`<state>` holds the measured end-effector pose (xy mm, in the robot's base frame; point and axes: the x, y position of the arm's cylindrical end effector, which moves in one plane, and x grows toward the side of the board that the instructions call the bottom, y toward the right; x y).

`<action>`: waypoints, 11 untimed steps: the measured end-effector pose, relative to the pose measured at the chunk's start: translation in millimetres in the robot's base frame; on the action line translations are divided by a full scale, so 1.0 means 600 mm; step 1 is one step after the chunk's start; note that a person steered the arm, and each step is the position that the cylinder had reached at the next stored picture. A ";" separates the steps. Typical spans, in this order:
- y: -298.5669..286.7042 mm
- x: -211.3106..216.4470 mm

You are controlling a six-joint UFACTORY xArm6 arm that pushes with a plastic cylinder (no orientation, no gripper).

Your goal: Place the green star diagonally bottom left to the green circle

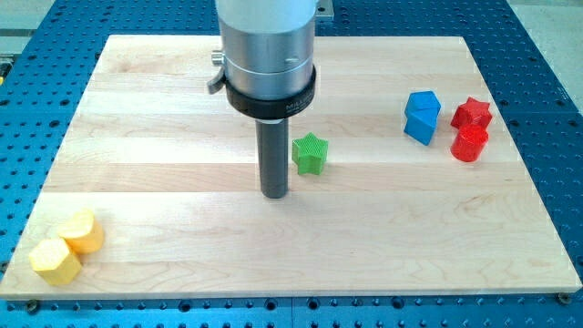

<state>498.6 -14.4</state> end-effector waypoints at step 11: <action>0.002 -0.243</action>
